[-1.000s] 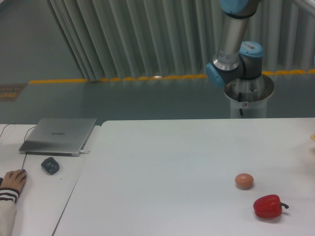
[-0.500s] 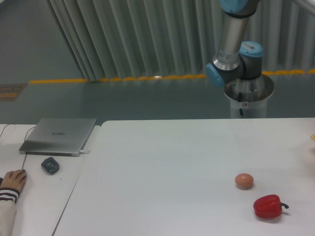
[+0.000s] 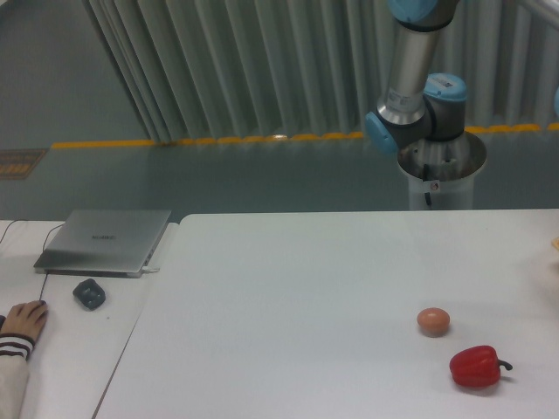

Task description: Place the green peppers in a basket

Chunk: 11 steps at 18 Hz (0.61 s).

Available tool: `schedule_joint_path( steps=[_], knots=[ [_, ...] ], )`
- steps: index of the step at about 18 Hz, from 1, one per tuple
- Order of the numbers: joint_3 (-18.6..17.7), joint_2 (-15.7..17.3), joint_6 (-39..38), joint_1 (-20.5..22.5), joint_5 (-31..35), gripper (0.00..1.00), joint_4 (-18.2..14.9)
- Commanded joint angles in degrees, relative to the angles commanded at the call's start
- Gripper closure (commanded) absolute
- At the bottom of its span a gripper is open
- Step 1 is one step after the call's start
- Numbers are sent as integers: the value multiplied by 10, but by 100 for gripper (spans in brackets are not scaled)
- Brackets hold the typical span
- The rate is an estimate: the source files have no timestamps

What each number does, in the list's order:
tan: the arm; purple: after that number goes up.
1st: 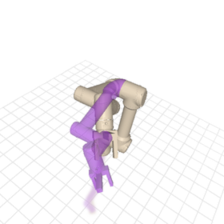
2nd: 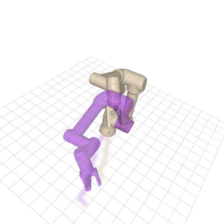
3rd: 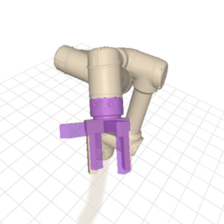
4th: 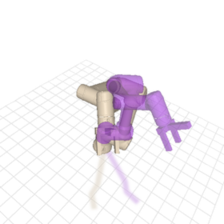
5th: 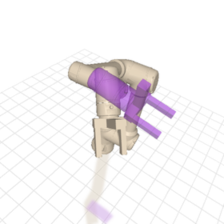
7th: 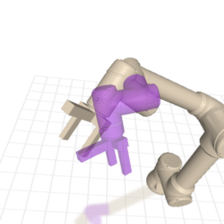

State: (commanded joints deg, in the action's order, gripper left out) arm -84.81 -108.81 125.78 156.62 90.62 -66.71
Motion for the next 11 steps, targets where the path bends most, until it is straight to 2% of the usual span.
schedule_joint_path(
  steps=[6, 8, 11],
  knots=[
    [-10, 7, -95, -41, 5, 0, 3],
    [-7, 4, -130, -43, 2, 0, 4],
    [-11, 6, -134, -44, 2, 0, 3]
  ],
)
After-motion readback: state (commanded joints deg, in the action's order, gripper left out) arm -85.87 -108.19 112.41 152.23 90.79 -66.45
